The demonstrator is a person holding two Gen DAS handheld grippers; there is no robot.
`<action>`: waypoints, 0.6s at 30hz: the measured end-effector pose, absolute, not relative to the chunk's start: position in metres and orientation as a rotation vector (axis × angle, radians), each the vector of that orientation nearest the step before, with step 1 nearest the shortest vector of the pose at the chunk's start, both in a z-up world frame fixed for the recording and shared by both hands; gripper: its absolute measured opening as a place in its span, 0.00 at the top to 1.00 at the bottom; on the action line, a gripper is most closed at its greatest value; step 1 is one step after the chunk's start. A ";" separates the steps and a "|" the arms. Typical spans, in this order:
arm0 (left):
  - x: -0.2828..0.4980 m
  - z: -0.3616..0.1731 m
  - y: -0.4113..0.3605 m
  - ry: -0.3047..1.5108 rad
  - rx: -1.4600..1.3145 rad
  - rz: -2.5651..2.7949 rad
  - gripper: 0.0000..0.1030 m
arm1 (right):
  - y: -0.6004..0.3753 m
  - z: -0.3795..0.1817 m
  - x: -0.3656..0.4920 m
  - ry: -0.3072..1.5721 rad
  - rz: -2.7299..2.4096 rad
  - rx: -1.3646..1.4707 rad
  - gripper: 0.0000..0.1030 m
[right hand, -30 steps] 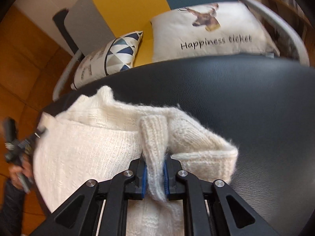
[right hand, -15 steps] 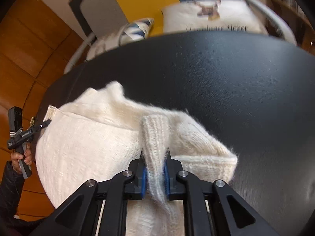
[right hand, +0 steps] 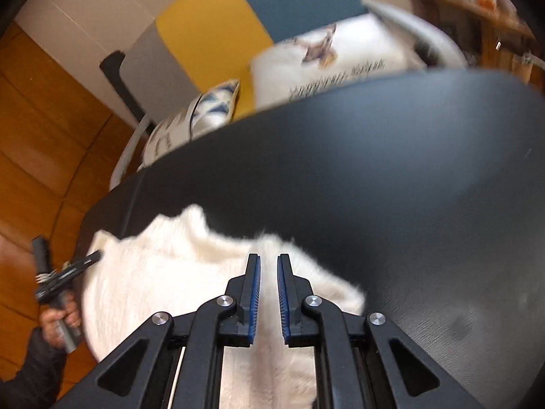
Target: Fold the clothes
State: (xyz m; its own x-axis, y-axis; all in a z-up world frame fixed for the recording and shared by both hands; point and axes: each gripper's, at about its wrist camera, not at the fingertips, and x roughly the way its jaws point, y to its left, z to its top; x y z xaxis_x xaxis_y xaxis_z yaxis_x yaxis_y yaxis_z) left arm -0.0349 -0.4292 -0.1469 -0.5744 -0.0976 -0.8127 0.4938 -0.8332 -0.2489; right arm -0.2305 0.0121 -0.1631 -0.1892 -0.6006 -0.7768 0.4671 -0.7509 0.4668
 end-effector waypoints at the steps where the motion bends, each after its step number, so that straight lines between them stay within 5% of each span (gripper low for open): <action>1: -0.037 -0.156 -0.427 0.637 1.248 -2.409 0.93 | 0.014 -0.167 -0.227 -0.145 -1.994 1.396 0.88; 5: -0.036 -0.168 -0.427 0.665 1.288 -2.398 0.91 | 0.038 -0.166 -0.202 -0.179 -1.973 1.391 0.86; 8: -0.029 -0.158 -0.432 0.724 1.272 -2.387 0.73 | 0.072 -0.164 -0.179 -0.299 -1.933 1.366 0.74; 11: -0.016 -0.134 -0.434 0.697 1.187 -2.370 0.51 | 0.105 -0.165 -0.149 -0.332 -1.888 1.335 0.73; 18: 0.001 -0.087 -0.382 0.651 1.166 -2.556 0.46 | 0.151 -0.183 -0.091 -0.314 -1.736 1.366 0.71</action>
